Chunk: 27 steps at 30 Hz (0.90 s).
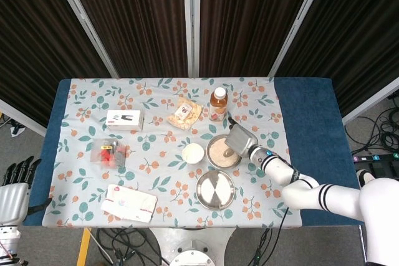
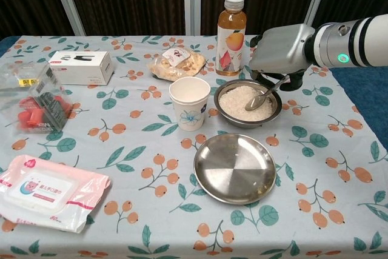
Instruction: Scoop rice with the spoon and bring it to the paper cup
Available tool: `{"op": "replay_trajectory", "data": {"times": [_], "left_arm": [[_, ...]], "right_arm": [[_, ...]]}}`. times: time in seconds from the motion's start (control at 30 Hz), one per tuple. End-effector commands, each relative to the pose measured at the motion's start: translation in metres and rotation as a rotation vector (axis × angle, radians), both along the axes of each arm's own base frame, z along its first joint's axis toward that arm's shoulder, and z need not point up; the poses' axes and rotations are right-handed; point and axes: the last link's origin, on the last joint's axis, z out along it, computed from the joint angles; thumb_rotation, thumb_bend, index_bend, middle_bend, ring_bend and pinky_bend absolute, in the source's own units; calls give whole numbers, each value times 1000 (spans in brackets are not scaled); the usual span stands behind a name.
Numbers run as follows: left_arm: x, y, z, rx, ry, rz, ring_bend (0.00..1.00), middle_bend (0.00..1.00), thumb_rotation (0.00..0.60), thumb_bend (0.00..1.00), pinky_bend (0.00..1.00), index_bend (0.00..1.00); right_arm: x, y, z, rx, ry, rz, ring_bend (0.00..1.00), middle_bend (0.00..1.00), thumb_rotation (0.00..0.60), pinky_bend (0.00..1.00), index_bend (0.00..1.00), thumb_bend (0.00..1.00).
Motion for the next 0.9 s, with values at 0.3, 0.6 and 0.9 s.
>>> {"op": "replay_trajectory", "data": {"times": [0.3,0.6,0.9], "left_arm": [[-4,-2,-1,5,-7,6,106,151,600,120,79,146],[-4,-3,-1,8,-7,6,105,151,600,119,79,145],[-1,-2,0,7,2,0,105,151,600,120,79,145]], "right_arm": [[11,9,-17,-15,-2,15,247,576,600,37,605,327],[3,9,-1,-48,-73,-41,250,576,600,33,607,327],[-16,8,14,-87,-209,-119,251,576,600,19,606,327]]}}
